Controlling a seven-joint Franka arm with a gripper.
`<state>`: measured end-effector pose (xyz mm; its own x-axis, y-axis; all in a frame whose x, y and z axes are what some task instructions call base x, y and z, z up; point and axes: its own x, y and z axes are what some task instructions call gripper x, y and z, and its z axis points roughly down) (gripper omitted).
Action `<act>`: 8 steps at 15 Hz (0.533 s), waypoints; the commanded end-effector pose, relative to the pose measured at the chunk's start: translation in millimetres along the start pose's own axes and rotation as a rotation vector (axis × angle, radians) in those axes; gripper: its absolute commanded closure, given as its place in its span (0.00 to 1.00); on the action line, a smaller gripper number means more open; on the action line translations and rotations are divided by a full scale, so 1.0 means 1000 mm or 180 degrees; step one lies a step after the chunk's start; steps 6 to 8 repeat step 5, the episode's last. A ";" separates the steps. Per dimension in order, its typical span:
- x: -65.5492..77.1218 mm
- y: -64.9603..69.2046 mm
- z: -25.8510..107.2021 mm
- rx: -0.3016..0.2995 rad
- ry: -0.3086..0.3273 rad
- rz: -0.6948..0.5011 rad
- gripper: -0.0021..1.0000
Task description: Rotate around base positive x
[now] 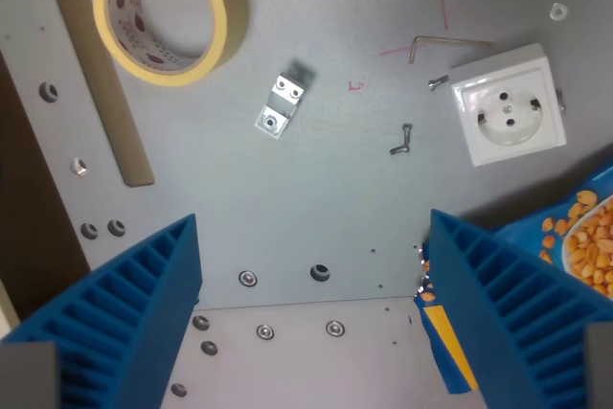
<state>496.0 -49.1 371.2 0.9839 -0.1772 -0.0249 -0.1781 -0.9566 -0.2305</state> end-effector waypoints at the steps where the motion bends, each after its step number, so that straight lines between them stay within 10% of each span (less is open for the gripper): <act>1: 0.001 0.004 -0.004 0.0714 -0.0197 -0.0054 0.00; 8: 0.001 0.004 -0.004 0.0881 -0.0229 -0.0049 0.00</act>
